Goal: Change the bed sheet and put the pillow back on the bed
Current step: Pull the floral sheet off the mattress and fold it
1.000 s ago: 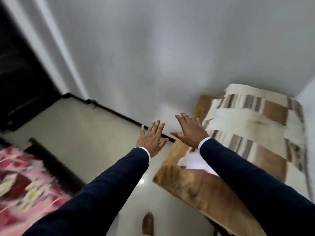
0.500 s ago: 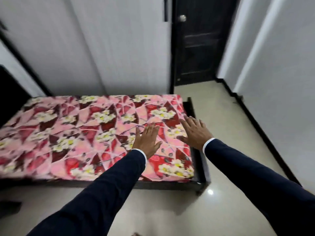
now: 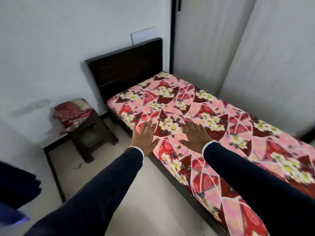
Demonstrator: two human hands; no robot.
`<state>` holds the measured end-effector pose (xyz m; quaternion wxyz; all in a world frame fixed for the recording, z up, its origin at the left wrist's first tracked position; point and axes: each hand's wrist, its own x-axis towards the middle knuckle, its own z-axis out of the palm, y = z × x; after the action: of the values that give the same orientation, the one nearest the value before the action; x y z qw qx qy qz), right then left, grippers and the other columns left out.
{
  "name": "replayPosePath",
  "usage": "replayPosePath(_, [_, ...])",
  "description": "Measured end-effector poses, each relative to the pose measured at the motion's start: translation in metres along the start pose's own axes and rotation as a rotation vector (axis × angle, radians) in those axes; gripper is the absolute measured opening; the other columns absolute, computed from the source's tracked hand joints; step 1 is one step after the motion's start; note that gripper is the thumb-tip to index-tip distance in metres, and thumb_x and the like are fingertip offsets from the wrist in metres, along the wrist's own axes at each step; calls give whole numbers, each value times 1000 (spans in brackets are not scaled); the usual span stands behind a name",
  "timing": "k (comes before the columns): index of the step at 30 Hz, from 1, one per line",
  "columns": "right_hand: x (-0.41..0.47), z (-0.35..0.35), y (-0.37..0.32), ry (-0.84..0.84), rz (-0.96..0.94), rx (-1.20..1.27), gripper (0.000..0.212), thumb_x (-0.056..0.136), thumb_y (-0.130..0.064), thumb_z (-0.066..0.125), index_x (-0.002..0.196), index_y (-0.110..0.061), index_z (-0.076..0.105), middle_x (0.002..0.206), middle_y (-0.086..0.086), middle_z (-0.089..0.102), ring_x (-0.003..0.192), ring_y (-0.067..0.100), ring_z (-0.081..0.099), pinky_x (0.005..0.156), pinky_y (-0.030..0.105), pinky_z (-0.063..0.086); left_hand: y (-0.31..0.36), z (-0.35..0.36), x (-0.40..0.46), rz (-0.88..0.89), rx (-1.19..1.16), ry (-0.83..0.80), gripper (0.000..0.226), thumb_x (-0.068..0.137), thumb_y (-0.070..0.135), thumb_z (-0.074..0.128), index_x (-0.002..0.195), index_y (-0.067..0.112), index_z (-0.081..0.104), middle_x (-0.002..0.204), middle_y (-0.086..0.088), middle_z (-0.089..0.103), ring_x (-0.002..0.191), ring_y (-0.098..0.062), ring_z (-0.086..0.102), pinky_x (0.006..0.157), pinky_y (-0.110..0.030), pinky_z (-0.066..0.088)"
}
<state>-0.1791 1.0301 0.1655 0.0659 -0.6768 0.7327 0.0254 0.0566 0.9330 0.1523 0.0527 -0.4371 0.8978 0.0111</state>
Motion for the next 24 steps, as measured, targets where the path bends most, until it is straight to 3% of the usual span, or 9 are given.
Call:
replayPosePath(5, [116, 6, -44, -34, -166, 21, 75, 97, -53, 51, 157, -23, 17, 164, 7, 17, 151, 30, 19, 121, 55, 19, -86, 16, 26, -177, -30, 0, 70, 103, 53, 33, 160, 21, 7, 168, -3, 7, 156, -23, 4, 120, -65, 8])
replayPosePath(15, [348, -19, -113, -59, -437, 77, 72, 96, -43, 56, 156, -24, 21, 163, 5, 20, 149, 29, 23, 121, 55, 20, -232, 10, 124, -441, -45, -13, 69, 103, 52, 35, 160, 22, 10, 169, -1, 0, 156, -21, -2, 119, -63, 3])
replayPosePath(24, [529, -9, -191, -140, -525, 30, 63, 97, -40, 55, 151, -20, 29, 159, 7, 27, 146, 31, 30, 120, 54, 24, -370, 45, 200, -578, -120, -61, 67, 104, 54, 28, 160, 22, 9, 169, -1, -4, 156, -21, -4, 121, -64, 5])
